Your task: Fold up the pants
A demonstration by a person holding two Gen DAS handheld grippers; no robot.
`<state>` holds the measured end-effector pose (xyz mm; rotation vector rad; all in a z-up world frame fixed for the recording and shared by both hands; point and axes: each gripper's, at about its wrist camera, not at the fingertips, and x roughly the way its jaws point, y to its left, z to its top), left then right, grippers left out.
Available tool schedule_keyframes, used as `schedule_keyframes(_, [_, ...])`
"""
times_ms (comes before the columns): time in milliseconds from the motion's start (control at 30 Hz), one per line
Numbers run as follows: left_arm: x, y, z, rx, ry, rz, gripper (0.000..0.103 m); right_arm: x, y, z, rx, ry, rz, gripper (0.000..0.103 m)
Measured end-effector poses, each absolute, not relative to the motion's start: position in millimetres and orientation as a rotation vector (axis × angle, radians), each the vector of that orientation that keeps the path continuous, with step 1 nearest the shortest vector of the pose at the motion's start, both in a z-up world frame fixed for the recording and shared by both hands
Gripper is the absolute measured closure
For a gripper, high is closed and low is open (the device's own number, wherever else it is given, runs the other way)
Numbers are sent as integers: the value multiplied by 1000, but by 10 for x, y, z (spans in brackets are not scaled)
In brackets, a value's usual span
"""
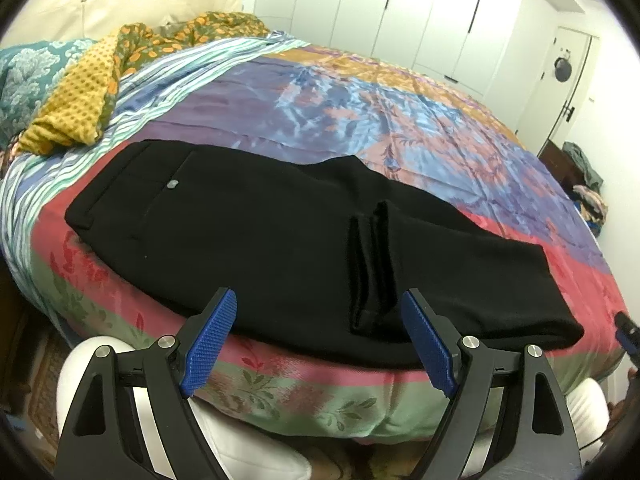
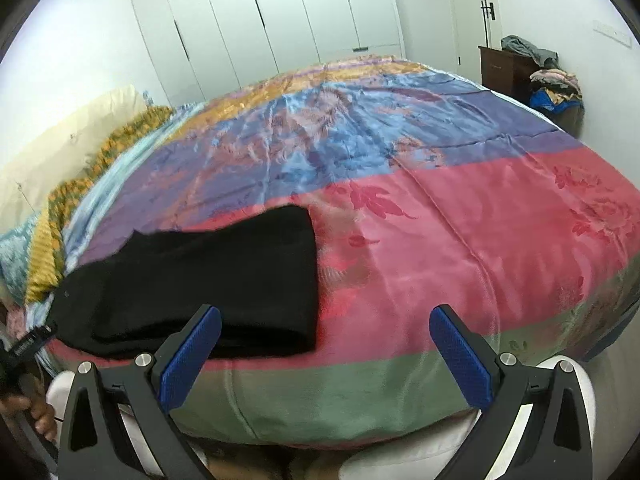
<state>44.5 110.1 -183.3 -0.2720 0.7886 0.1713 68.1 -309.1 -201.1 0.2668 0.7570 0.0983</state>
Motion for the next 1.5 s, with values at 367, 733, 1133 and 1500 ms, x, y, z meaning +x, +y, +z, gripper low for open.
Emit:
schedule_keyframes(367, [434,1127,-1844,-281,788,180,17,692,-3059,-2033,256,770,84,0])
schedule_keyframes(733, [447,1158,-1860,-291,799,187,17,698,-2993,-2054,230,784,99,0])
schedule_keyframes(1133, [464,1168,-1891,-303,817,193,17,711,-2890,-2085,197,804,127,0])
schedule_keyframes(1500, [287,2070,-1716,-673,755,237,17,718,-2873,-2107,197,811,137,0])
